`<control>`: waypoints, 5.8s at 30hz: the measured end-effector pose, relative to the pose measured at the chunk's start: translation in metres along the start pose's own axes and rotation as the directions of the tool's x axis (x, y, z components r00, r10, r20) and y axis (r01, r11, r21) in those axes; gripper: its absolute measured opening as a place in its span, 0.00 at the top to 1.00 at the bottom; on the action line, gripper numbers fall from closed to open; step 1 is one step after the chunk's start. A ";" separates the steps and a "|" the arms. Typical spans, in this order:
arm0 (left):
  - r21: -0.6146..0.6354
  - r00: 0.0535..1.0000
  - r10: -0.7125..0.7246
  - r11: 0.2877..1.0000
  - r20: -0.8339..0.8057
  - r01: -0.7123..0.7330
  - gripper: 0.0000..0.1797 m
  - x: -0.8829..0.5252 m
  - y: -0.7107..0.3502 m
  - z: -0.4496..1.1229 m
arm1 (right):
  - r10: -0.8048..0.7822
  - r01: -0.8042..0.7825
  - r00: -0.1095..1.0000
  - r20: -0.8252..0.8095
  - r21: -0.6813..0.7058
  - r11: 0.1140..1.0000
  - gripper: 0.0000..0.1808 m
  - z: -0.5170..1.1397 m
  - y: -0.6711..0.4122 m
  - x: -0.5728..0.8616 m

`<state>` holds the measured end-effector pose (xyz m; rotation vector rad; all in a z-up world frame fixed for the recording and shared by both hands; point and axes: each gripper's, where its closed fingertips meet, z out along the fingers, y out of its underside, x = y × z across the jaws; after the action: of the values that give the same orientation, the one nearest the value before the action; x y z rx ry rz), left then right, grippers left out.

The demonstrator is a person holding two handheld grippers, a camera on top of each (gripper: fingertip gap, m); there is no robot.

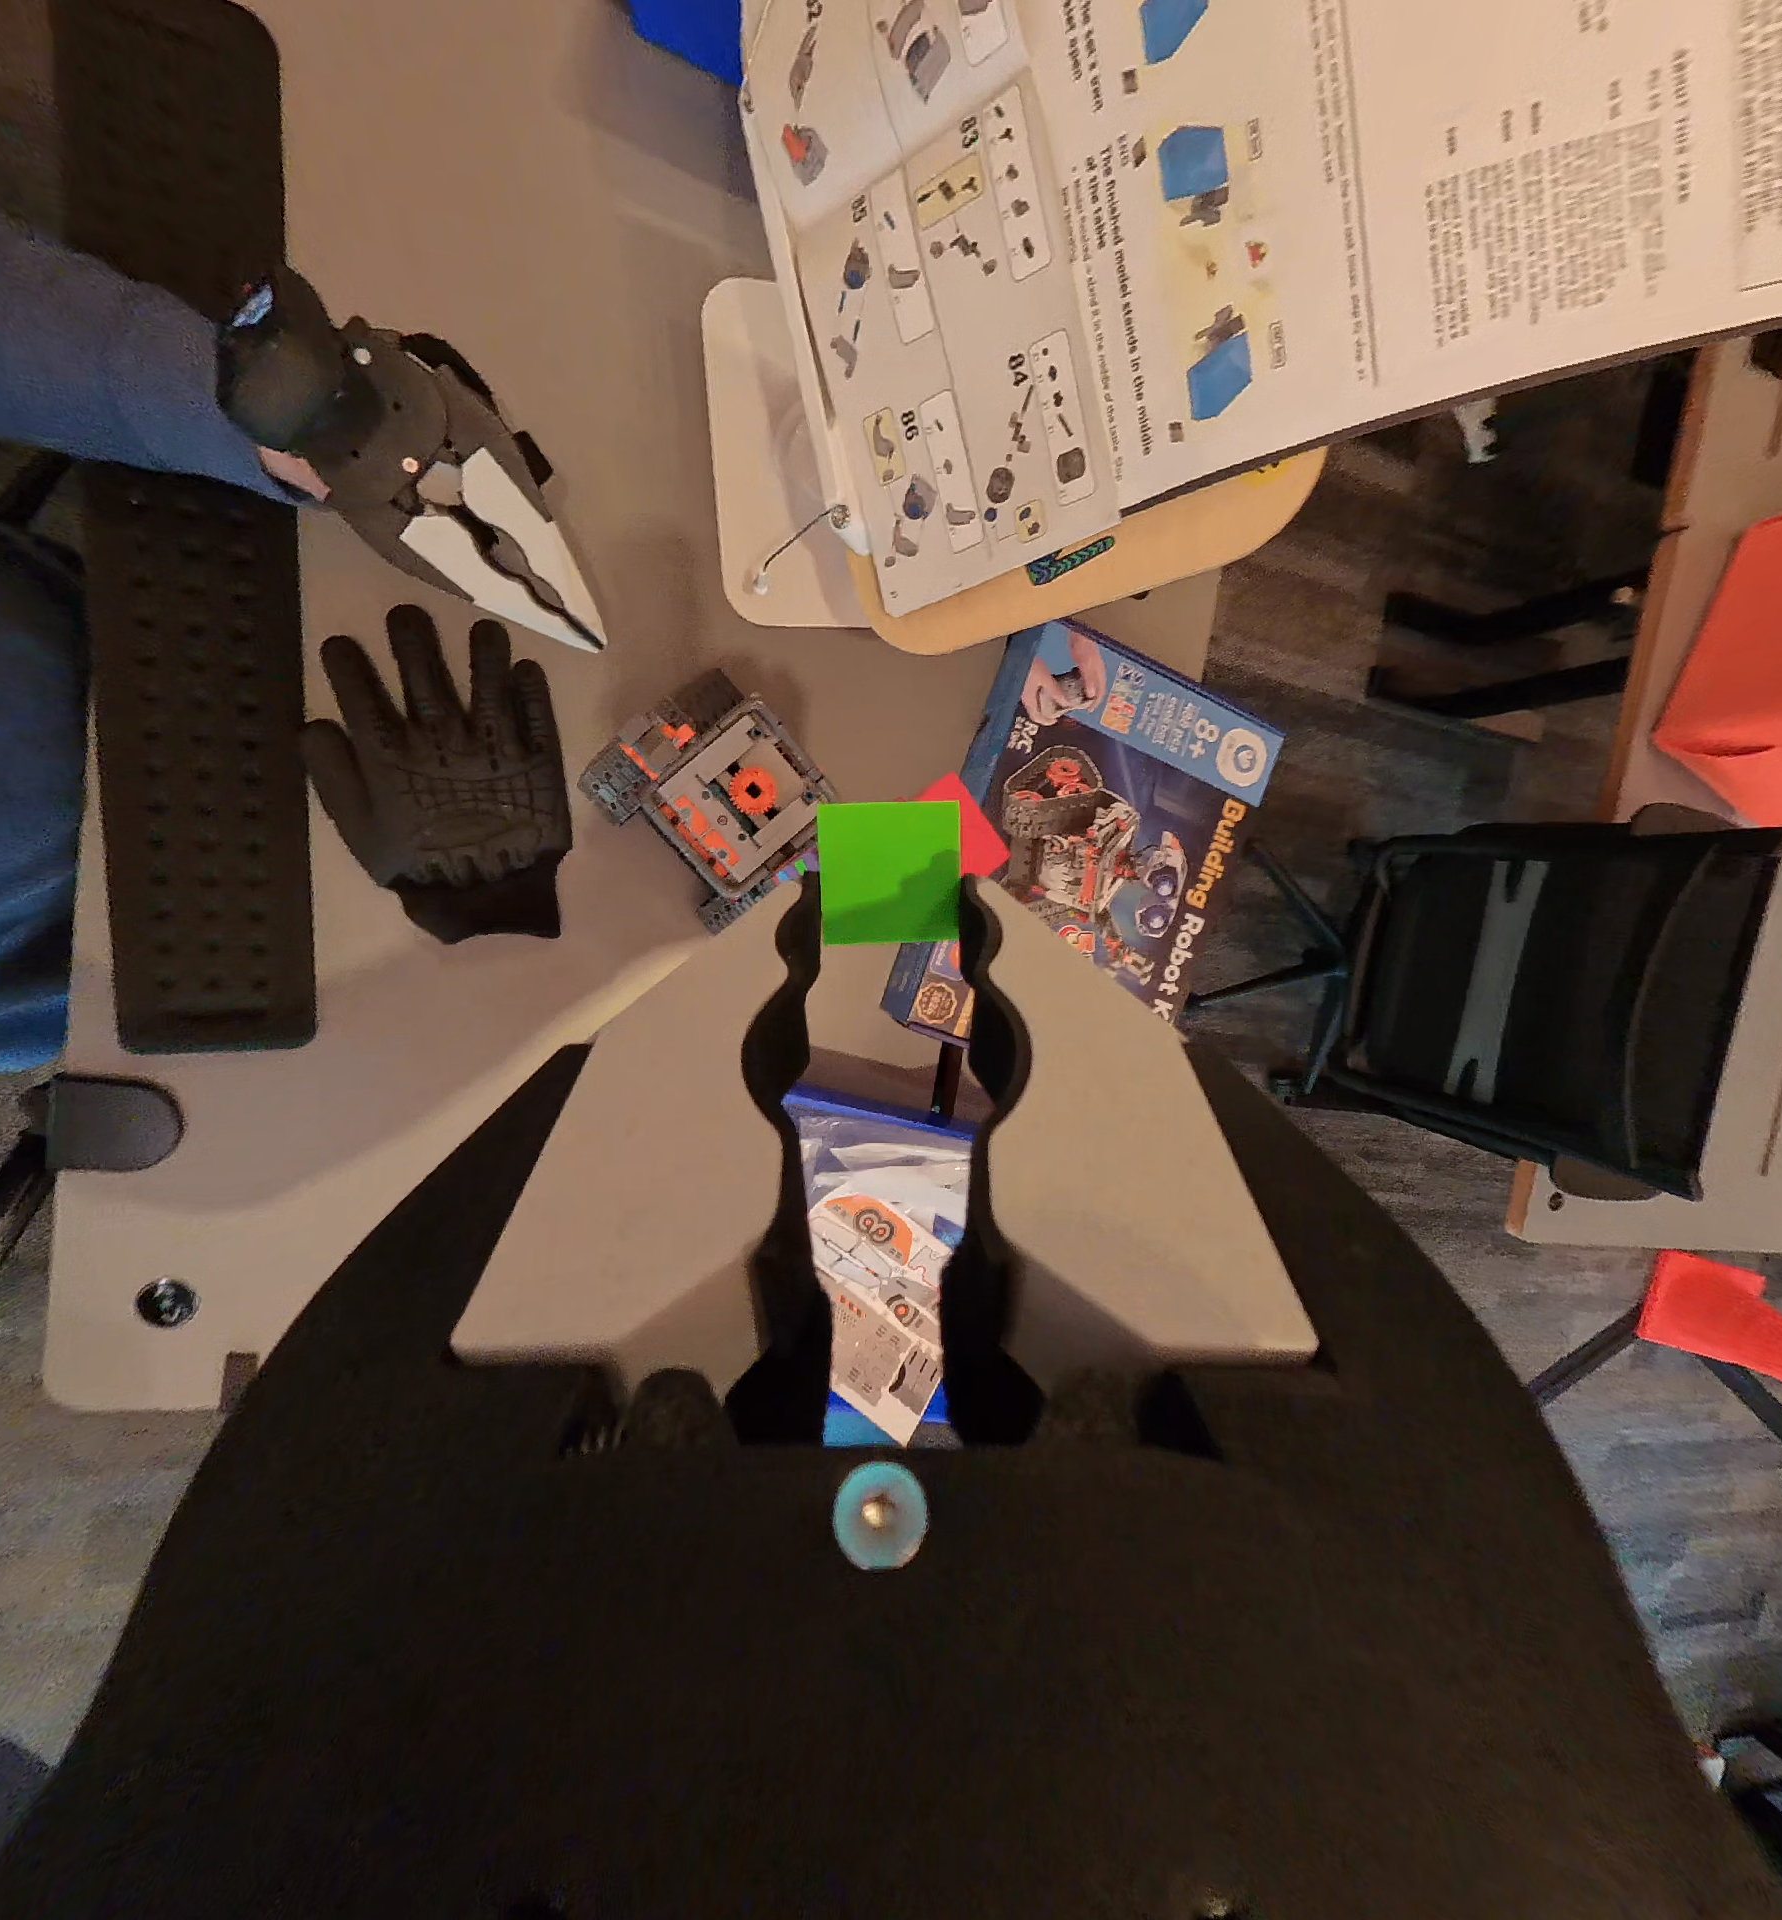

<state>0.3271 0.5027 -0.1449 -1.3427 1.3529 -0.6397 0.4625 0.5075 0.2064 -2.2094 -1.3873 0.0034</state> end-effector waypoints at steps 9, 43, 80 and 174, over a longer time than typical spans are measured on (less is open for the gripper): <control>0.038 0.990 -0.138 0.990 -0.032 0.139 1.00 -0.007 0.005 0.001 | -0.031 0.044 0.992 0.122 -0.109 0.993 0.87 0.014 -0.003 0.011; 0.032 0.972 -0.226 0.973 -0.057 0.228 1.00 -0.012 0.017 0.003 | -0.081 0.105 0.967 0.242 -0.086 0.991 0.86 0.030 0.008 0.019; -0.033 0.847 -0.510 0.854 0.149 0.520 0.77 -0.088 0.102 -0.104 | -0.068 0.066 0.997 -0.039 -0.056 0.996 0.86 0.083 0.084 -0.147; 0.191 0.881 -0.137 0.950 -0.453 0.246 0.85 -0.032 -0.083 0.032 | -0.265 0.197 0.912 0.313 0.233 0.952 0.86 0.203 0.013 -0.084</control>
<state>0.3791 0.5235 -0.0688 -1.1813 1.4385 -1.2641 0.3790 0.5200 0.0034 -1.9285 -1.7481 0.4415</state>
